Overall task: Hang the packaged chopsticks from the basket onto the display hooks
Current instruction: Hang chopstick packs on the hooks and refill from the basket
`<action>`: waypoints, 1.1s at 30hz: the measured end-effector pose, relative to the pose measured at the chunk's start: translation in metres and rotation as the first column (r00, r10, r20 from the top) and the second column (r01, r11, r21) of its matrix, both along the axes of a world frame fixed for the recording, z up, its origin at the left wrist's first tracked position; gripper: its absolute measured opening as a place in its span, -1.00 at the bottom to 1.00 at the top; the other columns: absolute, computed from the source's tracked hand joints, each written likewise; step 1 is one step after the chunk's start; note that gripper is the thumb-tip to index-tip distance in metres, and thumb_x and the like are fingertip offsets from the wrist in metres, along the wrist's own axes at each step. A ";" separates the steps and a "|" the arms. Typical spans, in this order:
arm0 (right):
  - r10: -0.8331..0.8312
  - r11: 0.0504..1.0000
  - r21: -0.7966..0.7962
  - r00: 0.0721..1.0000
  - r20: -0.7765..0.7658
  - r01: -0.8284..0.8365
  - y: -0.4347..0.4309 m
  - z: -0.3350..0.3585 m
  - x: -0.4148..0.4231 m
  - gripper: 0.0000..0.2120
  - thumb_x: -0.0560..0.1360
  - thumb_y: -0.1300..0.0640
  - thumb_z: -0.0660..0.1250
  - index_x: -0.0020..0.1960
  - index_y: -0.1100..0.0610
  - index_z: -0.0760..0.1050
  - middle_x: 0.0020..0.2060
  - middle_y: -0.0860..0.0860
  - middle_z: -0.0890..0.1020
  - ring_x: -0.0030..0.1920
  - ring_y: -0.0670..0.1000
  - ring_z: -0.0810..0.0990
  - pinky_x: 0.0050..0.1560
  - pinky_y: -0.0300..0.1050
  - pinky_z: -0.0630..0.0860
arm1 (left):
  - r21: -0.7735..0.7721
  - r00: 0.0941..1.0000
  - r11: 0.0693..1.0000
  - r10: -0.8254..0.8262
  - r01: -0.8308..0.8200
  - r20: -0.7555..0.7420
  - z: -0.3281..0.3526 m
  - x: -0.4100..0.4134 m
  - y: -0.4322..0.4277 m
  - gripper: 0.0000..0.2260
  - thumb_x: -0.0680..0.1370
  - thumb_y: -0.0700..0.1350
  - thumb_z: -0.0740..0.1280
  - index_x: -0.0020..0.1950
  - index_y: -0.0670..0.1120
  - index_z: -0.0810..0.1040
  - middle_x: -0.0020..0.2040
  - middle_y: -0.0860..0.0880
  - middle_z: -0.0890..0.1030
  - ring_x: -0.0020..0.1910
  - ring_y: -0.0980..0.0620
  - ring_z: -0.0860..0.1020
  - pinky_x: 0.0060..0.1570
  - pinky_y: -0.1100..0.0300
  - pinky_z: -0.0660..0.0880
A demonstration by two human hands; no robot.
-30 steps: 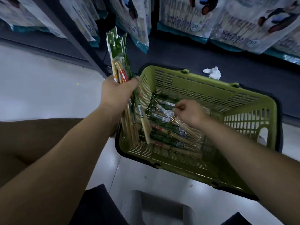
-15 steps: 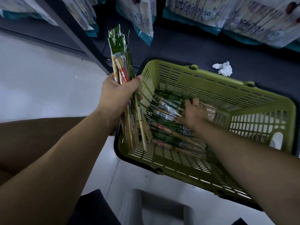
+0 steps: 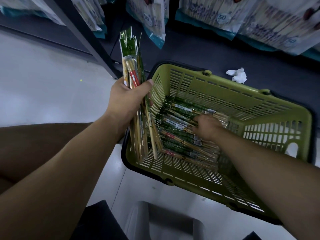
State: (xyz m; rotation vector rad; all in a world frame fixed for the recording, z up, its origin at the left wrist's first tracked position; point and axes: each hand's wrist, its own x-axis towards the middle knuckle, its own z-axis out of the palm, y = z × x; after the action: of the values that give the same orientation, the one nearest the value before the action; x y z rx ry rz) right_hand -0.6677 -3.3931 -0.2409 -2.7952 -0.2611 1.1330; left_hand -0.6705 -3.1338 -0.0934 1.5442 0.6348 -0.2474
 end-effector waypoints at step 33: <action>-0.461 0.721 0.676 0.834 0.303 0.153 -0.002 0.340 -0.064 -0.60 0.52 -0.20 0.39 -0.25 0.09 0.41 -0.43 -0.08 0.38 -0.40 -0.12 0.34 -0.32 -0.09 0.32 | -0.298 0.944 0.932 -0.111 0.208 0.311 0.161 -0.027 -0.081 -0.85 0.44 -0.15 0.61 -0.06 -0.03 0.69 -0.16 -0.02 0.75 -0.17 -0.02 0.73 -0.23 0.11 0.65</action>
State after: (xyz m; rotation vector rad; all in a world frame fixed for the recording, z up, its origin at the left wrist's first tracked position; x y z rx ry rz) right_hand -0.7315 -3.3954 0.0993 -2.3009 -0.1441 0.2113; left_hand -0.6980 -3.2151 0.0678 1.2774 0.2197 -0.2317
